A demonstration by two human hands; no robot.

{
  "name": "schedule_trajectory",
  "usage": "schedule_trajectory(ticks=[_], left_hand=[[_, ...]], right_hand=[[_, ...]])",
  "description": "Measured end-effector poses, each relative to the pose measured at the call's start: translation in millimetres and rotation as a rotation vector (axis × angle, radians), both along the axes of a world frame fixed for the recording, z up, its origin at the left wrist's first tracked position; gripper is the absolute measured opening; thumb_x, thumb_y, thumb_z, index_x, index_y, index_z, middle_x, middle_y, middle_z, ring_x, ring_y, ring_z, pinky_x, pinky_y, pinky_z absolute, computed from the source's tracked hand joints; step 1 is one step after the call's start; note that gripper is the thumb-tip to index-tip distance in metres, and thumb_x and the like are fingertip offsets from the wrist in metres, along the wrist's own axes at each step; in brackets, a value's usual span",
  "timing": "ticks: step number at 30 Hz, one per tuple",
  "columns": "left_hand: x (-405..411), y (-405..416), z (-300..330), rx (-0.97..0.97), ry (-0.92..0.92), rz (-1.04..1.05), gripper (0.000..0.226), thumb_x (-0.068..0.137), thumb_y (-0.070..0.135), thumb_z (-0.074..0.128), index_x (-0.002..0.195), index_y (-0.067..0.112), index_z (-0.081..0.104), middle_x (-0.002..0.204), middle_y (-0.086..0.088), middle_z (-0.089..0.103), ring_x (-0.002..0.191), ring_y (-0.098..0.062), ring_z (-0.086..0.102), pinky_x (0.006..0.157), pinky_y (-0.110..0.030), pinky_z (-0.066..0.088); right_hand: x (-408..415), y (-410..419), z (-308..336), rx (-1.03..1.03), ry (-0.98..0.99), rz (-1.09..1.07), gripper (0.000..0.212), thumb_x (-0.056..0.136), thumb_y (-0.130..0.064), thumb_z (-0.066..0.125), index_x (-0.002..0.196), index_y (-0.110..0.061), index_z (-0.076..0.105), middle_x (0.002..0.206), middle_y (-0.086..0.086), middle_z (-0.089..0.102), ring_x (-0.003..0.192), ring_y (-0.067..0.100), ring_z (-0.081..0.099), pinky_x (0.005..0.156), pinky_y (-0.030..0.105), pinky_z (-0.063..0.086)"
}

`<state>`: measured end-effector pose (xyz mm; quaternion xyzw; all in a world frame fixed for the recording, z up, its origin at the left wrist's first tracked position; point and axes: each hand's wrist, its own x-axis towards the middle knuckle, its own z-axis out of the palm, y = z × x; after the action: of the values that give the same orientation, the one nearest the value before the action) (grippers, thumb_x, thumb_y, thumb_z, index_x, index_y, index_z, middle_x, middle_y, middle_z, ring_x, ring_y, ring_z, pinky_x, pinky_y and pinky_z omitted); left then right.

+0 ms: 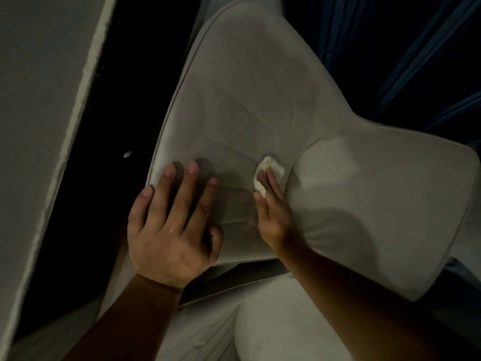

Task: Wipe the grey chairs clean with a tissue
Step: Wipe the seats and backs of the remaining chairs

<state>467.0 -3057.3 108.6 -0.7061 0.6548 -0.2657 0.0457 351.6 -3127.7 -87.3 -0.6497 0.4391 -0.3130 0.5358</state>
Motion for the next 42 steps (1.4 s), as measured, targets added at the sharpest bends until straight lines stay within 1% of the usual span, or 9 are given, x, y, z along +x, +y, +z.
schedule_trajectory(ticks=[6,10,14,19,24,27,31,35,42], left_hand=[[2.0,2.1,-2.3,-0.045,0.01,-0.018,0.06,0.086,0.046,0.06,0.139,0.019,0.062,0.149,-0.008,0.052,0.142,-0.029,0.044,0.113,-0.044,0.031],[4.0,2.3,-2.9,-0.059,0.012,-0.019,0.063,0.086,0.048,0.06,0.141,0.017,0.06,0.15,-0.007,0.052,0.143,-0.028,0.043,0.113,-0.044,0.031],[0.8,1.9,-2.5,-0.066,0.01,-0.018,0.064,0.087,0.05,0.059,0.142,0.018,0.059,0.15,-0.007,0.052,0.143,-0.029,0.044,0.113,-0.044,0.032],[-1.2,3.6,-0.8,-0.061,0.024,-0.008,0.064,0.086,0.05,0.059,0.141,0.017,0.06,0.151,-0.006,0.051,0.143,-0.028,0.044,0.111,-0.045,0.033],[-1.6,4.3,0.0,-0.054,0.018,-0.014,0.063,0.085,0.05,0.063,0.138,0.015,0.063,0.148,-0.007,0.053,0.142,-0.028,0.044,0.109,-0.045,0.035],[0.7,4.0,0.0,-0.056,0.011,-0.016,0.062,0.085,0.049,0.064,0.136,0.015,0.065,0.149,-0.007,0.053,0.143,-0.029,0.044,0.109,-0.046,0.035],[-0.1,4.1,-1.3,-0.056,-0.003,-0.003,0.059,0.085,0.049,0.065,0.134,0.015,0.067,0.149,-0.007,0.053,0.143,-0.028,0.043,0.11,-0.045,0.034],[0.5,3.0,-3.4,-0.051,-0.014,-0.01,0.057,0.085,0.049,0.064,0.132,0.016,0.068,0.149,-0.007,0.053,0.143,-0.028,0.043,0.109,-0.045,0.034],[1.2,4.1,-5.6,-0.042,-0.049,-0.009,0.053,0.086,0.049,0.062,0.13,0.019,0.069,0.15,-0.006,0.052,0.144,-0.029,0.042,0.111,-0.044,0.03]], right_hand=[[-64.0,21.0,-25.9,0.633,0.393,0.032,0.049,0.104,-0.045,0.032,0.126,-0.012,0.061,0.117,0.016,0.067,0.111,0.034,0.062,0.095,0.039,0.049],[-39.3,38.8,45.3,0.299,0.063,-0.195,0.04,0.1,-0.042,0.043,0.11,-0.014,0.07,0.1,0.006,0.071,0.095,0.02,0.067,0.081,0.038,0.052],[-7.1,62.1,81.9,0.005,-0.263,0.008,0.041,0.104,-0.029,0.041,0.144,-0.021,0.045,0.147,0.006,0.048,0.136,0.023,0.046,0.107,0.037,0.042],[-37.9,70.6,29.6,0.087,0.071,0.073,0.04,0.102,-0.021,0.045,0.141,-0.014,0.045,0.148,0.007,0.045,0.139,0.02,0.041,0.114,0.024,0.03],[-75.8,38.6,-12.2,0.719,0.328,0.02,0.044,0.103,-0.045,0.036,0.129,-0.02,0.062,0.131,0.005,0.063,0.126,0.023,0.054,0.098,0.013,0.035],[-74.0,32.6,0.4,0.558,0.353,0.004,0.045,0.103,-0.043,0.038,0.117,-0.014,0.069,0.114,0.013,0.07,0.111,0.026,0.062,0.093,0.029,0.045],[-48.2,51.6,34.1,0.38,0.088,0.042,0.04,0.096,-0.053,0.04,0.127,-0.033,0.057,0.123,-0.016,0.063,0.108,-0.012,0.056,0.091,0.002,0.036],[-46.0,57.9,3.8,0.274,0.189,0.183,0.049,0.102,-0.04,0.038,0.147,-0.021,0.04,0.153,-0.004,0.04,0.141,0.009,0.036,0.115,0.024,0.029],[-60.6,3.2,-63.1,0.727,0.652,0.322,0.051,0.103,-0.052,0.021,0.14,-0.029,0.048,0.138,0.012,0.055,0.123,0.033,0.053,0.101,0.037,0.039]])
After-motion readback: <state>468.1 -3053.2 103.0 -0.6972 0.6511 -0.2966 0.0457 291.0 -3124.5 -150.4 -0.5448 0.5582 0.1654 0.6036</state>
